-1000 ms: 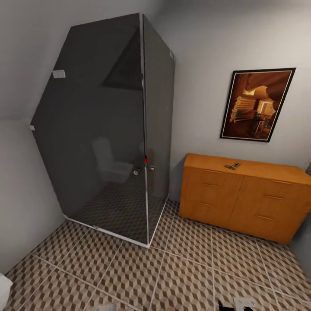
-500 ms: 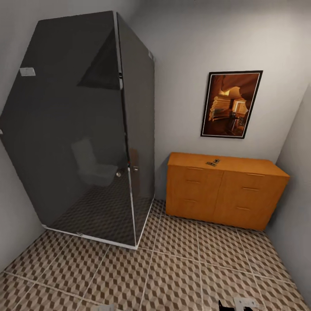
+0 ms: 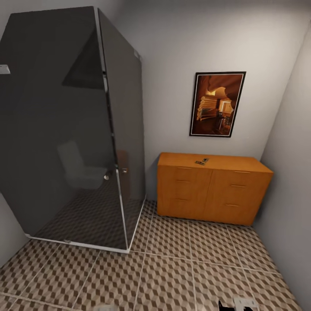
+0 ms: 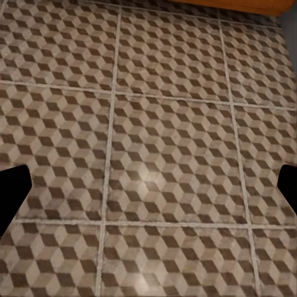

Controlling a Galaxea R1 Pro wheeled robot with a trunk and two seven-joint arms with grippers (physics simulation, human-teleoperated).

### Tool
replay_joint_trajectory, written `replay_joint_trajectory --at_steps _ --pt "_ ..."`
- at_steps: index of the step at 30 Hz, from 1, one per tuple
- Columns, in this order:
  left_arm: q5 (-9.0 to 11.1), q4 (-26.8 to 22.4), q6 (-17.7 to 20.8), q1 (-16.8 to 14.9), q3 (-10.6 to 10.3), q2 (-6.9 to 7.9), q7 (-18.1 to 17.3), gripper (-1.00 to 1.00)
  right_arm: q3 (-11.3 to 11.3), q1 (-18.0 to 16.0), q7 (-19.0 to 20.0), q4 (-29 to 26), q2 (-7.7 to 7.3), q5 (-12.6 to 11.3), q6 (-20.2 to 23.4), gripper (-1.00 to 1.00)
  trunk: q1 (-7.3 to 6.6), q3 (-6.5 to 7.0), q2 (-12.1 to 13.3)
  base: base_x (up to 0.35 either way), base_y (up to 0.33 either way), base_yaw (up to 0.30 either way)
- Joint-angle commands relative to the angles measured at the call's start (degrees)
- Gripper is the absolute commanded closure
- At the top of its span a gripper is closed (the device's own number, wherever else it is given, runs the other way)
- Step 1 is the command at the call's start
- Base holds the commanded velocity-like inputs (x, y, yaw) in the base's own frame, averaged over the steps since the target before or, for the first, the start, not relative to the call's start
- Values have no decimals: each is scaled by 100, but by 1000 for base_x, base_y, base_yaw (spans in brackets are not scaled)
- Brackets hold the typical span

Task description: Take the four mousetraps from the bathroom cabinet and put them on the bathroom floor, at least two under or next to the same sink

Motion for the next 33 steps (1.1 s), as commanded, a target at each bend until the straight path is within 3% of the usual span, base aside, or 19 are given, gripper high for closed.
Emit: replay_joint_trajectory --at_steps 1,33 --pt "3 25 -37 -10 -20 -4 26 -100 -25 -11 -42 27 -3 62 -32 -100 6 -8 -9 242 -38 -21" --pt "-3 24 -33 -10 -20 -10 31 -100 -24 -11 -42 27 -2 62 -32 -100 6 -8 -9 306 -120 -2"
